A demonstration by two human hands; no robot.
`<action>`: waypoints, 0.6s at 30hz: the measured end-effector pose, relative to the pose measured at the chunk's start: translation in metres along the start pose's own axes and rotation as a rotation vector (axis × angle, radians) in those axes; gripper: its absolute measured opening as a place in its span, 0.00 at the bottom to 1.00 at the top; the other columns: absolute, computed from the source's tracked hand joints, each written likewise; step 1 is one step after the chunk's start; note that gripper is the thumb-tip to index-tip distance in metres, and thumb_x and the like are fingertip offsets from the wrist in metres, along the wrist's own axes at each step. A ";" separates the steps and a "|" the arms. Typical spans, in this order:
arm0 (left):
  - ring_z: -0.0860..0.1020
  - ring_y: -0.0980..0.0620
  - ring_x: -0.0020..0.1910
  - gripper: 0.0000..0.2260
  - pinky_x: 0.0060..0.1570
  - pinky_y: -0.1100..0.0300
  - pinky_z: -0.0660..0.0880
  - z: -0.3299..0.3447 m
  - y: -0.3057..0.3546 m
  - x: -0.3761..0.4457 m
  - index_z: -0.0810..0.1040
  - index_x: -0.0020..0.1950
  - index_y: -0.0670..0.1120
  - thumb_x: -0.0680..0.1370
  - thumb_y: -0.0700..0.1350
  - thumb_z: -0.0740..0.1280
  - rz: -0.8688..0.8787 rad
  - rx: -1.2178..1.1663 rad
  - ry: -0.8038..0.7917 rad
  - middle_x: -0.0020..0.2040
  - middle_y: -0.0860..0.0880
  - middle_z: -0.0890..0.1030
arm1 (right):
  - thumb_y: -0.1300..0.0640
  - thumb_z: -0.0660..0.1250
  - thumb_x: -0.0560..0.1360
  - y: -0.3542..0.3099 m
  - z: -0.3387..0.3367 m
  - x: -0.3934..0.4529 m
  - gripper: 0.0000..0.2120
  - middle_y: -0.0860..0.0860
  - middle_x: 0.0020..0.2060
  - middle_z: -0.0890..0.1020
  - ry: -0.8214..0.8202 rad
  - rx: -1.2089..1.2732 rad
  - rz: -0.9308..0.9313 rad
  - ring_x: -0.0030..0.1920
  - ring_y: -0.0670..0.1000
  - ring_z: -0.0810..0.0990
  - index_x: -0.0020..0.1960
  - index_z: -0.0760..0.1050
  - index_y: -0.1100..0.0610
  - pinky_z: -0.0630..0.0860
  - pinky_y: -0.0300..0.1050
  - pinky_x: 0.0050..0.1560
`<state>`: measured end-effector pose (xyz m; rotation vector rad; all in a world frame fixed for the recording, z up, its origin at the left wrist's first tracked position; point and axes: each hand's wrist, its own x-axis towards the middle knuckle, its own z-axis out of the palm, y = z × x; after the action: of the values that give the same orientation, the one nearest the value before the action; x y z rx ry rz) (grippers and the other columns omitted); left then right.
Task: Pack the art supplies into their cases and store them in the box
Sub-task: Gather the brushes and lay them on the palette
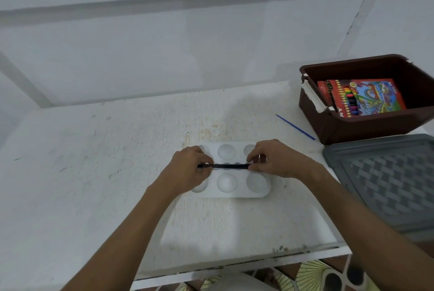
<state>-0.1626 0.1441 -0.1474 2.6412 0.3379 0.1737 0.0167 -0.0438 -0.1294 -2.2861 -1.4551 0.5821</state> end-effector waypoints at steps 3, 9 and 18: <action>0.75 0.52 0.42 0.08 0.45 0.51 0.75 0.002 -0.003 -0.002 0.84 0.51 0.49 0.73 0.46 0.71 -0.025 -0.017 0.040 0.44 0.50 0.78 | 0.51 0.70 0.73 0.015 -0.005 -0.001 0.11 0.45 0.44 0.78 0.123 0.043 0.059 0.42 0.42 0.77 0.54 0.80 0.54 0.72 0.33 0.45; 0.74 0.52 0.43 0.07 0.45 0.54 0.74 0.002 -0.006 -0.004 0.84 0.50 0.49 0.73 0.46 0.72 -0.041 -0.032 0.044 0.44 0.51 0.77 | 0.64 0.68 0.74 0.067 -0.021 0.006 0.12 0.58 0.55 0.78 0.421 -0.002 0.216 0.54 0.55 0.77 0.57 0.79 0.63 0.66 0.37 0.57; 0.74 0.53 0.44 0.09 0.45 0.59 0.70 -0.001 -0.006 -0.003 0.84 0.53 0.49 0.73 0.47 0.72 -0.060 -0.047 0.028 0.43 0.52 0.75 | 0.72 0.60 0.74 0.091 -0.023 0.019 0.11 0.63 0.50 0.75 0.311 -0.234 0.411 0.49 0.61 0.76 0.54 0.75 0.68 0.74 0.47 0.46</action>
<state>-0.1670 0.1486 -0.1495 2.5806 0.4175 0.1972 0.1054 -0.0654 -0.1592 -2.7346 -0.9539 0.1509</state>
